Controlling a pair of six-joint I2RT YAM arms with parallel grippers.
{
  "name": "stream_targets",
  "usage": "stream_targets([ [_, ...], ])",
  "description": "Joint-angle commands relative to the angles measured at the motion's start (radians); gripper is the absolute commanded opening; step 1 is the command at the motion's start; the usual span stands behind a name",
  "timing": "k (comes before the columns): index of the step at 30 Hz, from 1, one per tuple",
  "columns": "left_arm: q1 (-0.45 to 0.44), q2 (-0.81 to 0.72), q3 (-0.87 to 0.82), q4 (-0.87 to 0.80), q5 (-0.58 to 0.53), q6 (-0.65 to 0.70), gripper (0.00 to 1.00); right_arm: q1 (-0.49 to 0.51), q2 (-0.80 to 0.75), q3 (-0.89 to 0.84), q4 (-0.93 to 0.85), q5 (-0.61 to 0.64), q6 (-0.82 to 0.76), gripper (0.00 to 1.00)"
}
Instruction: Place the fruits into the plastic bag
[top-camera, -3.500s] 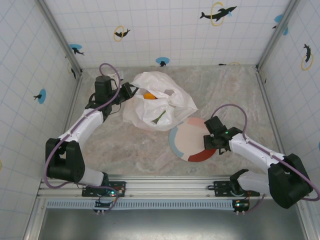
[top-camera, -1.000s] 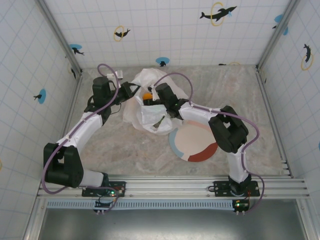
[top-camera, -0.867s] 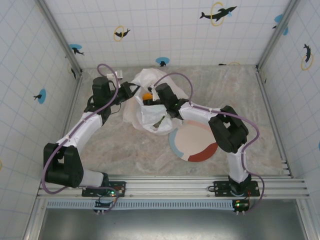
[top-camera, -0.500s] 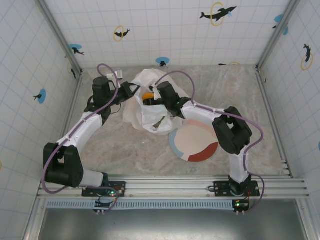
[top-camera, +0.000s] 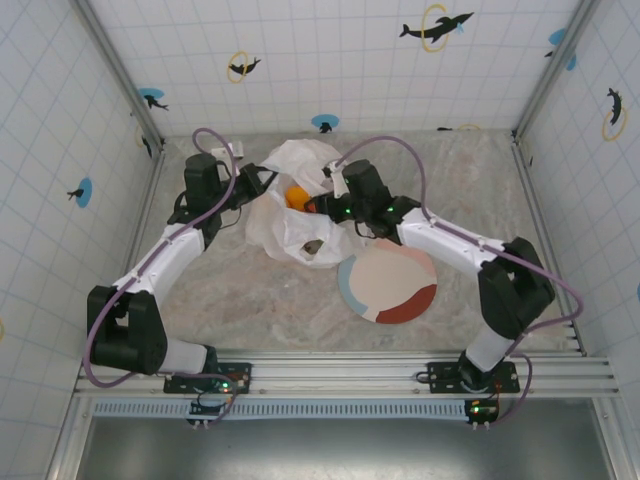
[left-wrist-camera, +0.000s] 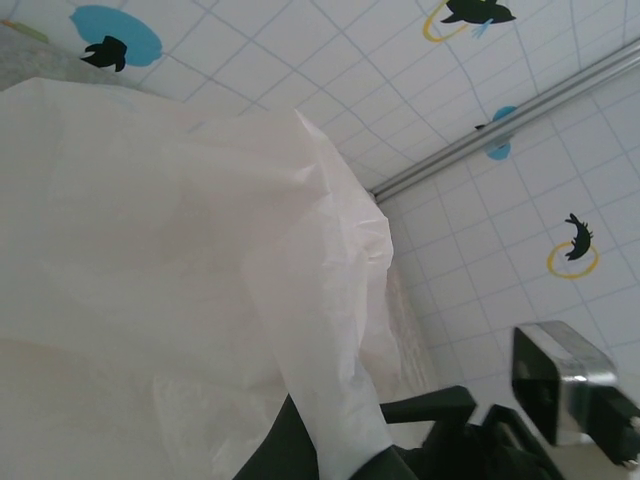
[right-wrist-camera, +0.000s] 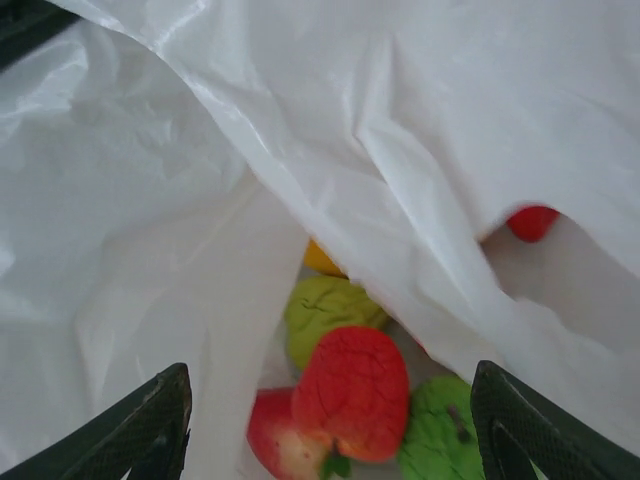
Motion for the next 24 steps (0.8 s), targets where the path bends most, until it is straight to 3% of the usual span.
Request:
stream_targets([
  [1, 0.009, 0.008, 0.004, -0.011, -0.011, 0.022, 0.0, -0.014, -0.086, -0.032, -0.061, 0.105, -0.083, 0.74],
  [11, 0.009, 0.018, 0.005, -0.017, -0.012, 0.025, 0.0, -0.071, -0.217, -0.124, -0.105, 0.188, -0.108, 0.75],
  [18, 0.01, 0.025, 0.005, -0.018, -0.009, 0.024, 0.0, -0.086, -0.301, -0.271, -0.106, 0.227, -0.066, 0.84],
  [24, 0.009, 0.03, 0.005, -0.02, -0.005, 0.02, 0.0, -0.092, -0.295, -0.386, -0.031, 0.161, 0.008, 0.89],
])
